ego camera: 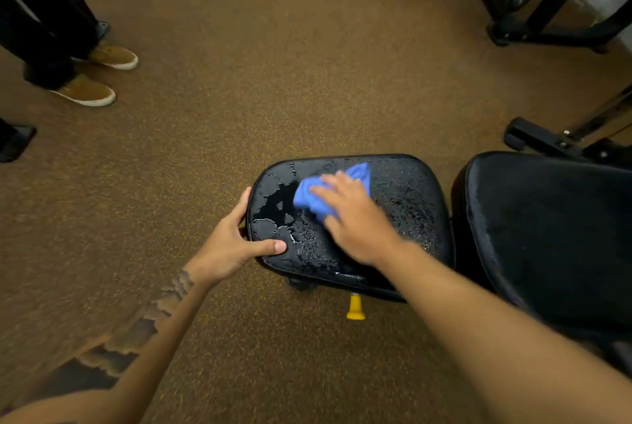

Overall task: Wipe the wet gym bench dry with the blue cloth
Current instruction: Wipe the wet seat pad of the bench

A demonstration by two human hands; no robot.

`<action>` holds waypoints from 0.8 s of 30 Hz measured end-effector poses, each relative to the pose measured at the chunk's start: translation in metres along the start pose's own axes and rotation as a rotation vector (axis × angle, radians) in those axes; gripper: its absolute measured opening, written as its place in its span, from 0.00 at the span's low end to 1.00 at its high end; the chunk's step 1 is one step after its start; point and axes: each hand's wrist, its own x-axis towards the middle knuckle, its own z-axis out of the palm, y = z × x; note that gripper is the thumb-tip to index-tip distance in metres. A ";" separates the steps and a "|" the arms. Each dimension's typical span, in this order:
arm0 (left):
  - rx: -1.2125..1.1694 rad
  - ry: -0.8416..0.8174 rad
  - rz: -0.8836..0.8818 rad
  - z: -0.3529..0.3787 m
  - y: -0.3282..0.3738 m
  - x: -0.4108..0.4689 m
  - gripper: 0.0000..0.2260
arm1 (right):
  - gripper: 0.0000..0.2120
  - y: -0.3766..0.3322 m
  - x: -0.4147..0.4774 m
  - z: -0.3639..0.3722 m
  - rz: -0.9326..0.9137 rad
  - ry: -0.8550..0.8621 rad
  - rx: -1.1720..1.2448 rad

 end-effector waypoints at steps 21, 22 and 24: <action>-0.044 -0.008 -0.028 -0.003 -0.006 0.002 0.53 | 0.22 -0.009 -0.022 -0.013 -0.247 -0.128 0.106; -0.054 -0.011 -0.035 -0.003 -0.006 0.002 0.53 | 0.22 0.002 -0.035 -0.020 -0.260 -0.146 0.107; -0.069 -0.015 -0.042 -0.003 -0.007 0.002 0.53 | 0.21 0.024 -0.042 -0.031 -0.207 -0.137 0.090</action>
